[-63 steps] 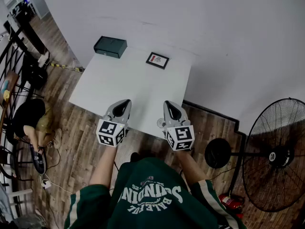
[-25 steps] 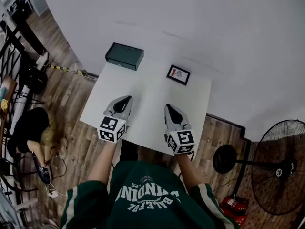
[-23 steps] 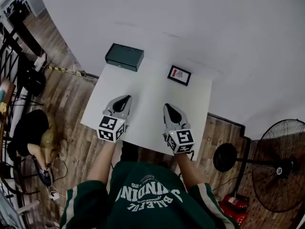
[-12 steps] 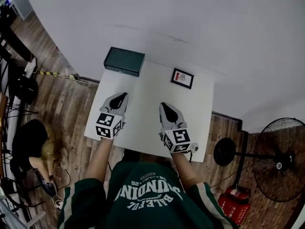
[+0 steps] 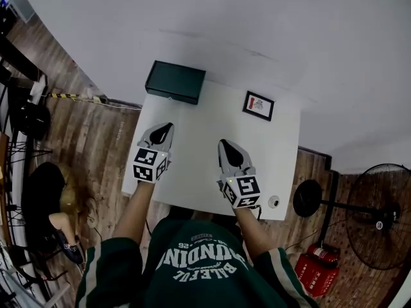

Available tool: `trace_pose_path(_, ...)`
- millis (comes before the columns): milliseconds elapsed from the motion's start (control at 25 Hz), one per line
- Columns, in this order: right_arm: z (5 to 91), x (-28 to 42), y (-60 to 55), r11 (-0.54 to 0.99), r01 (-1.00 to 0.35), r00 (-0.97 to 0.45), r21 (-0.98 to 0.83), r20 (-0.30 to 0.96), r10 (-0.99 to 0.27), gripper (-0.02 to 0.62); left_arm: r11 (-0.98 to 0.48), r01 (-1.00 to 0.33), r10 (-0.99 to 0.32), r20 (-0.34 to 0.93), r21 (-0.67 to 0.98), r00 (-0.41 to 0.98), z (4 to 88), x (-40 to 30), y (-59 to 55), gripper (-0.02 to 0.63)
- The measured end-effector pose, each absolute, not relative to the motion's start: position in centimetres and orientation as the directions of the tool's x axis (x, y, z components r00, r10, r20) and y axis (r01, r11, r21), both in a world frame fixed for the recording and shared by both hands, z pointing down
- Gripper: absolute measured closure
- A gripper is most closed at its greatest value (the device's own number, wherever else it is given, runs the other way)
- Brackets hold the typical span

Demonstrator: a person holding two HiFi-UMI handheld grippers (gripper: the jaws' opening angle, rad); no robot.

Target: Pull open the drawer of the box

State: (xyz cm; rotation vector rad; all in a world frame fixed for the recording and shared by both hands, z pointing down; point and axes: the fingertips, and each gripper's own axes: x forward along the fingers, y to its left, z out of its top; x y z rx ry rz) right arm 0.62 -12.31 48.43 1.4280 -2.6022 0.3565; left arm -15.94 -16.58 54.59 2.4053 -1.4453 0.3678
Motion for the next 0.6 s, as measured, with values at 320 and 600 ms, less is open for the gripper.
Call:
trace_pose_path(320,52.4,-1.2,-14.1,0.509,-0.847,-0.53,-0.155,0.327,-0.783,0.594,-0.429,-0.884,-0.764,0.448,0.183,0.464,60.4,-17.4,-19.5,0.552)
trace_pose_path(600,54.3,-0.9,-14.8,0.489,-0.858,-0.509,-0.158,0.388,-0.768,0.594,-0.361,-0.91,-0.74,0.531,0.205,0.413,64.7,-19.2,-23.4,0.552)
